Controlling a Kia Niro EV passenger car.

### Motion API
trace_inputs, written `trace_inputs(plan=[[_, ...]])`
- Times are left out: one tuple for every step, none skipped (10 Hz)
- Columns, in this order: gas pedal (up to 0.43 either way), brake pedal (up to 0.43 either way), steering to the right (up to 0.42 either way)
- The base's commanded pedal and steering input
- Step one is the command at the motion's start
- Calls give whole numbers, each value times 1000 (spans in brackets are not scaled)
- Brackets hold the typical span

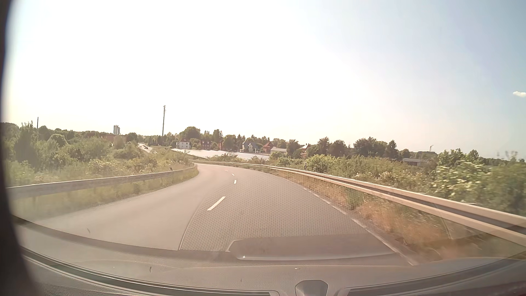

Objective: Follow the waypoints while adhering to traffic rules and regulations

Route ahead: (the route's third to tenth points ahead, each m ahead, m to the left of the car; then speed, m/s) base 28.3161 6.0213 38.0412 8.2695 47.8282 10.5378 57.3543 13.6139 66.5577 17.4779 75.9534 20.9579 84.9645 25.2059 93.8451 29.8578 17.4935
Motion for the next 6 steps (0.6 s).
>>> trace_inputs(plan=[[110, 6, -24], [110, 6, -24], [110, 6, -25], [110, 6, -25], [110, 6, -26], [110, 6, -26]])
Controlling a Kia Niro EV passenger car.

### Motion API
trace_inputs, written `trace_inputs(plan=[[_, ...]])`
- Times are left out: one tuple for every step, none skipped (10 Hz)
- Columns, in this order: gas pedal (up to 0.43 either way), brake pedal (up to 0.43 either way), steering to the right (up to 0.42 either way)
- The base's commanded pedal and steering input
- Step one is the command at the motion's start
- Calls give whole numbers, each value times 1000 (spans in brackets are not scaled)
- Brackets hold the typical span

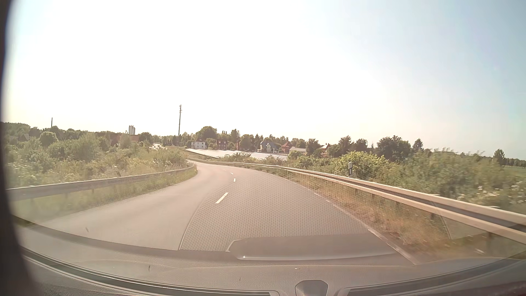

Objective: Follow the waypoints while adhering to traffic rules and regulations

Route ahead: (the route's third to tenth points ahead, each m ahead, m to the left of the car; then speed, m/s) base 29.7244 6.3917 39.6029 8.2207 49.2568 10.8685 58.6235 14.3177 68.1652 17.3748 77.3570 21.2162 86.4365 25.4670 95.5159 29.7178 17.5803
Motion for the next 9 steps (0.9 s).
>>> trace_inputs(plan=[[110, 6, -26], [110, 6, -27], [110, 6, -27], [110, 6, -28], [110, 6, -28], [118, 6, -29], [118, 6, -28], [118, 6, -29], [118, 6, -29]])
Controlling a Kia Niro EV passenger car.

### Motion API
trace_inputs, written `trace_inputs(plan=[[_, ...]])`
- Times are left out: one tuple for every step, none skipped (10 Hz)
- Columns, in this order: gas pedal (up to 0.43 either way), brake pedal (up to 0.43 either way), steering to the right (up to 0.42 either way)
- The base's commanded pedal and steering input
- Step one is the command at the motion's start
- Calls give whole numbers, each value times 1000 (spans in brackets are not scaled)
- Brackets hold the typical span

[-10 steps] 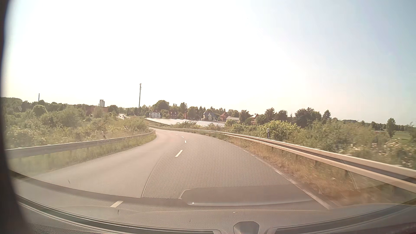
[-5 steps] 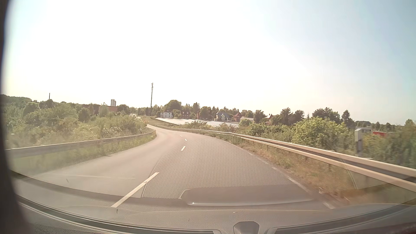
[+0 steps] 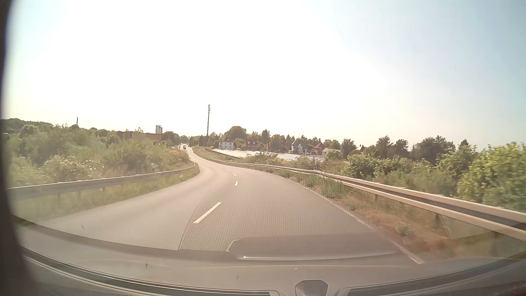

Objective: Follow the waypoints while adhering to traffic rules and regulations

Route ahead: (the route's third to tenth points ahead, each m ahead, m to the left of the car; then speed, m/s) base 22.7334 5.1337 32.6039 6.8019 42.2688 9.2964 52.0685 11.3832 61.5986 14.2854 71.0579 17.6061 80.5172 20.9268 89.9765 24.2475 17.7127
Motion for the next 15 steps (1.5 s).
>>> trace_inputs(plan=[[118, 6, -29], [118, 6, -29], [118, 6, -29], [118, 6, -29], [118, 6, -29], [118, 6, -29], [118, 6, -29], [118, 6, -28], [118, 6, -27], [118, 6, -27], [118, 6, -26], [118, 6, -27], [118, 6, -26], [118, 6, -26], [118, 6, -26]])
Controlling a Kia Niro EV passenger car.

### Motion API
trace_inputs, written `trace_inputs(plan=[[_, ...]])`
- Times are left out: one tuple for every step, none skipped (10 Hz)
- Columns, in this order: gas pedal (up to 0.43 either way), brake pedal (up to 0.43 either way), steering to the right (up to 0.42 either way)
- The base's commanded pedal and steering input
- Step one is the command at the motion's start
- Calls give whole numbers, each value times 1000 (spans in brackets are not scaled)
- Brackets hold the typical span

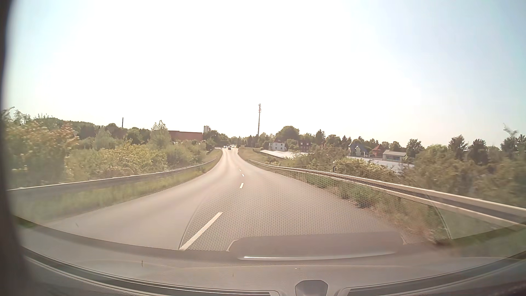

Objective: Follow the waypoints while adhering to traffic rules and regulations

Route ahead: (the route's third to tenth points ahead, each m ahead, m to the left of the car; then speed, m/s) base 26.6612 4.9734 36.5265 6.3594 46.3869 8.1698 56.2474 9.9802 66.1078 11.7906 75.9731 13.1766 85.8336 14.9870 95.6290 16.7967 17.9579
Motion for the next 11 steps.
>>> trace_inputs(plan=[[118, 6, -26], [118, 6, -26], [118, 6, -26], [118, 6, -25], [118, 6, -25], [118, 6, -24], [118, 6, -23], [118, 6, -21], [118, 6, -20], [118, 6, -19], [118, 6, -18]])
